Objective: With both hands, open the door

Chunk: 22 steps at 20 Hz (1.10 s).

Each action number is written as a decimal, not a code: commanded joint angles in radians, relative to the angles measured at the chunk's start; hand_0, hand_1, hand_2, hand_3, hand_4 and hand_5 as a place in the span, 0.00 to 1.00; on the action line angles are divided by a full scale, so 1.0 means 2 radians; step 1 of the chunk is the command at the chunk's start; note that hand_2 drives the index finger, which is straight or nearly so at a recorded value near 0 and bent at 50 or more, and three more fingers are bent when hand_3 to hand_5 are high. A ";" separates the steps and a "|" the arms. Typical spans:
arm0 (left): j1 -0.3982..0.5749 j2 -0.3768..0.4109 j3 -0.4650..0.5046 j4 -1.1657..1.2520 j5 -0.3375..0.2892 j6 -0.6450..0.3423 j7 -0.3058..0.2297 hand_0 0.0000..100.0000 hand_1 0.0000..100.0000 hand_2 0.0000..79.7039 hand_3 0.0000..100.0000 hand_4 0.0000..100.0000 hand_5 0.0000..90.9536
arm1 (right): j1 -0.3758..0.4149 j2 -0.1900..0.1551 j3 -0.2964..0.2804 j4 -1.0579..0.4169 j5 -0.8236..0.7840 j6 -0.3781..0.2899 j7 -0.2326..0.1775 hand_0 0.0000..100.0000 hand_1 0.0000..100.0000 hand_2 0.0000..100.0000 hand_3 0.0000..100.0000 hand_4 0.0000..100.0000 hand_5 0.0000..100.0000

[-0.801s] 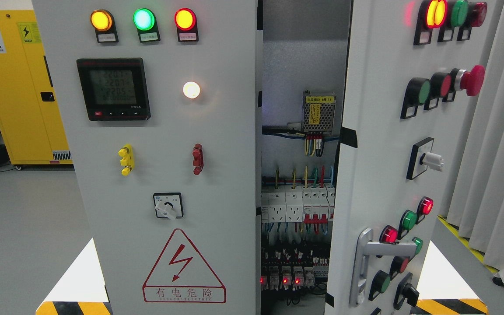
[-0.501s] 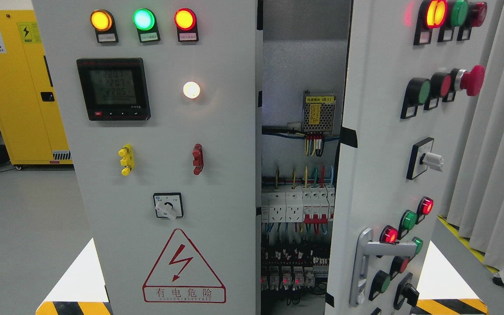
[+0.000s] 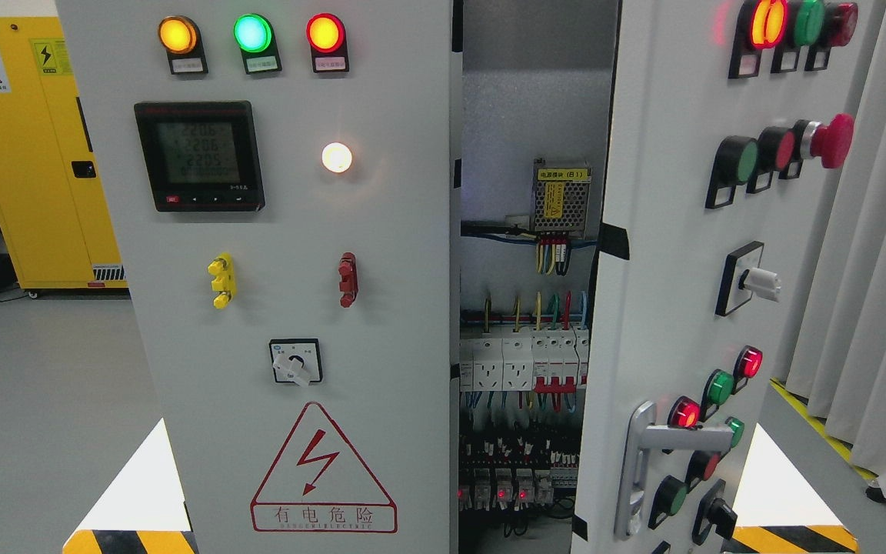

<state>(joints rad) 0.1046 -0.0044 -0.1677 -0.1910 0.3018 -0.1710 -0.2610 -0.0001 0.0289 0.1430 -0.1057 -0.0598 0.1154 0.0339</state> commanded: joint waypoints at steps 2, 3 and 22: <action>0.037 0.057 0.037 -0.199 0.003 -0.006 -0.072 0.12 0.56 0.00 0.00 0.00 0.00 | 0.002 0.005 0.000 0.001 0.000 0.000 0.000 0.00 0.50 0.04 0.00 0.00 0.00; 0.037 0.063 0.052 -0.207 0.003 -0.006 -0.086 0.12 0.56 0.00 0.00 0.00 0.00 | 0.002 0.005 0.000 0.000 0.000 0.000 0.000 0.00 0.50 0.04 0.00 0.00 0.00; 0.096 0.261 0.049 -0.671 0.084 -0.003 -0.287 0.12 0.56 0.00 0.00 0.00 0.00 | 0.003 0.000 -0.001 0.001 0.000 0.004 0.000 0.00 0.50 0.04 0.00 0.00 0.00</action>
<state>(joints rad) 0.2785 0.2960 -0.0767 -1.0377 0.3858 -0.1847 -0.8199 0.0000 0.0192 0.1416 -0.1045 -0.0598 0.1226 0.0343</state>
